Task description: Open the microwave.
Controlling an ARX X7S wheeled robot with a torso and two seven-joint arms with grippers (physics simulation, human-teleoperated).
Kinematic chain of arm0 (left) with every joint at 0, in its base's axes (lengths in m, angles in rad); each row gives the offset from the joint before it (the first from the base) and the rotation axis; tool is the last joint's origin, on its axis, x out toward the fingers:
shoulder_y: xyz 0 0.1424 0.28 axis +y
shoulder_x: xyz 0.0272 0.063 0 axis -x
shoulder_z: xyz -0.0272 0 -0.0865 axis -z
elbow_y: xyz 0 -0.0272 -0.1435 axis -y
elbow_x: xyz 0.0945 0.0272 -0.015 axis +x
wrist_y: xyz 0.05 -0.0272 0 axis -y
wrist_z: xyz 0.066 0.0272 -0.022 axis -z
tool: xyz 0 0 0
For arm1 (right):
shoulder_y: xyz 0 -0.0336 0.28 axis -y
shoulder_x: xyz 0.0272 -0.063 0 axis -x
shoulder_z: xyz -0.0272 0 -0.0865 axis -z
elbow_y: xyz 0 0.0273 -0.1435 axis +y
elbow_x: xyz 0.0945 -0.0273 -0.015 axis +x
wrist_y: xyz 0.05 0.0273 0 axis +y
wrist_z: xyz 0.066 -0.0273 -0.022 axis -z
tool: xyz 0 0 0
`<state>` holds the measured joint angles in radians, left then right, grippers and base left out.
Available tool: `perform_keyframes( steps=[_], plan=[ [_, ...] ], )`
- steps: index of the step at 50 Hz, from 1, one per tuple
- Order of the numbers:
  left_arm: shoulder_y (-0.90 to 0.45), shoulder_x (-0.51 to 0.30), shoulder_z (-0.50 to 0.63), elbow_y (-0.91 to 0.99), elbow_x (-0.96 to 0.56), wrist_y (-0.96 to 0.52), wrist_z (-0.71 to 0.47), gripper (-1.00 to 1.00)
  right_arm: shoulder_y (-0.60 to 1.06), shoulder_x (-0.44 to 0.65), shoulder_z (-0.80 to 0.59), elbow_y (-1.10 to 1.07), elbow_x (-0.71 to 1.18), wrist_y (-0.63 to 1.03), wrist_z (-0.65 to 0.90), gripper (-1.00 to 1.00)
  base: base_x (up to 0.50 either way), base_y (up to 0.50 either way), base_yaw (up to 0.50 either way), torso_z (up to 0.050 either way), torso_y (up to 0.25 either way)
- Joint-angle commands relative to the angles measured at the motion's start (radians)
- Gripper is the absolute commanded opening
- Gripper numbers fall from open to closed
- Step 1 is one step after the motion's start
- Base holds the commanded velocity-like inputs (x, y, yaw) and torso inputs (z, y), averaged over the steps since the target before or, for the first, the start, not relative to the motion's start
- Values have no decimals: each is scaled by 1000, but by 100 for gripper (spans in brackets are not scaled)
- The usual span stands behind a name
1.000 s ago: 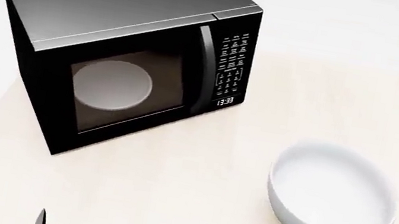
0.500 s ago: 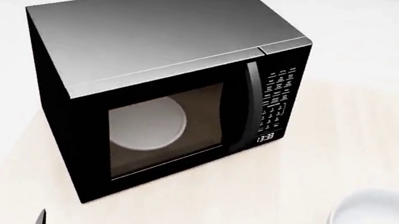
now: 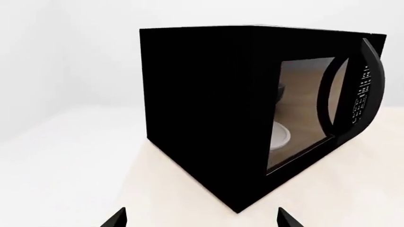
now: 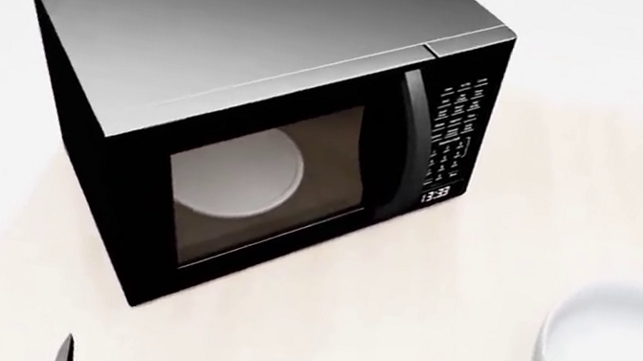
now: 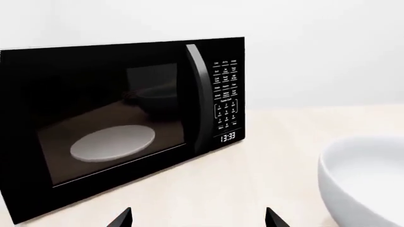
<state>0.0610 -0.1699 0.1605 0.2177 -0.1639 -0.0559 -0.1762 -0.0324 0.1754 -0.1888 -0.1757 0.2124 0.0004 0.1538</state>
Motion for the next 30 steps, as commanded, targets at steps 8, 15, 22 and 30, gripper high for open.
perform_keyframes(
  steps=[8,15,22,30],
  plan=[
    [1,-12,4,22,-16,-4,-15,100,101,37,-21,-116,1,182,35,100,0,0,0,7,-227],
    [4,-16,11,29,-18,-4,-18,100,171,50,-22,-148,0,274,51,100,0,0,0,8,-229],
    [28,-29,1,100,-46,-20,-24,100,240,67,-23,-204,3,376,67,100,0,0,0,7,-142],
    [41,-42,4,132,-59,-17,-31,100,323,77,-30,-234,8,471,75,100,0,0,0,0,0]
  ],
)
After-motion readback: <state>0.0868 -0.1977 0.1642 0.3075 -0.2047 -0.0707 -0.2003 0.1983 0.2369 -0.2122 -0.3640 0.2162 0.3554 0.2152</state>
